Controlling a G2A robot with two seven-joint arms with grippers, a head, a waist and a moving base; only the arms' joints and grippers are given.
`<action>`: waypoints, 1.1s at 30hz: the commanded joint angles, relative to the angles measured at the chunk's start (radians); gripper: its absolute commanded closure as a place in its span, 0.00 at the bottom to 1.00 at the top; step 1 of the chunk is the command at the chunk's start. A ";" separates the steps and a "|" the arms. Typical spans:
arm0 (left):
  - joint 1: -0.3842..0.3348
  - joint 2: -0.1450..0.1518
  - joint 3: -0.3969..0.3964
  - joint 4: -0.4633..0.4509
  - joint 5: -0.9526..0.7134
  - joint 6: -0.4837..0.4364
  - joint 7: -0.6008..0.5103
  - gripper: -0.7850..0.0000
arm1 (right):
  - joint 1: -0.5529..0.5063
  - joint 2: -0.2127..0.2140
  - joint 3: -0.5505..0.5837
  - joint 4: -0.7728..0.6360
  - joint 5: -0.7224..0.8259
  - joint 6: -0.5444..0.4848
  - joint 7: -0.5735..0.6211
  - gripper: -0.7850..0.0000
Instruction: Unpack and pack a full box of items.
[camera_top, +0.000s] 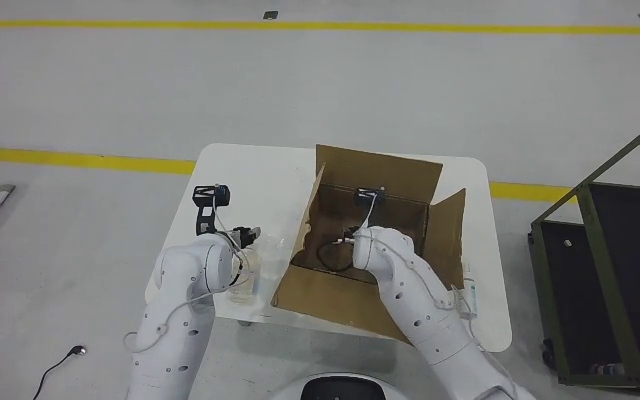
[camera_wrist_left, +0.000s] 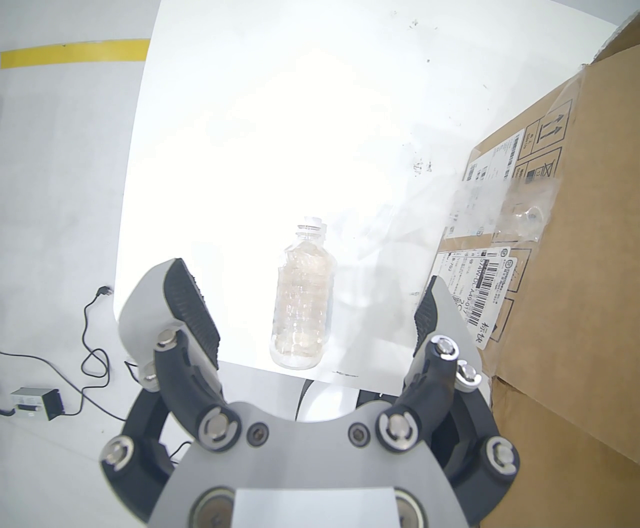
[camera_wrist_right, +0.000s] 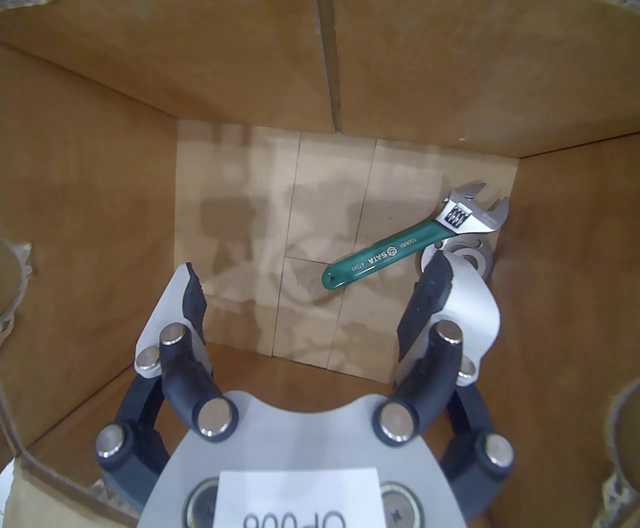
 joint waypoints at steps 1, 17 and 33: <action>0.000 0.000 0.000 0.000 0.000 0.000 0.000 0.00 | 0.007 -0.004 0.000 0.025 0.006 0.013 -0.001 0.01; 0.000 0.000 0.000 0.000 0.000 0.000 0.000 0.00 | 0.004 -0.014 0.030 0.125 0.024 0.023 -0.036 0.04; 0.000 0.000 0.000 0.000 0.000 0.000 0.000 0.00 | 0.060 -0.044 0.018 0.295 0.095 0.007 -0.120 0.24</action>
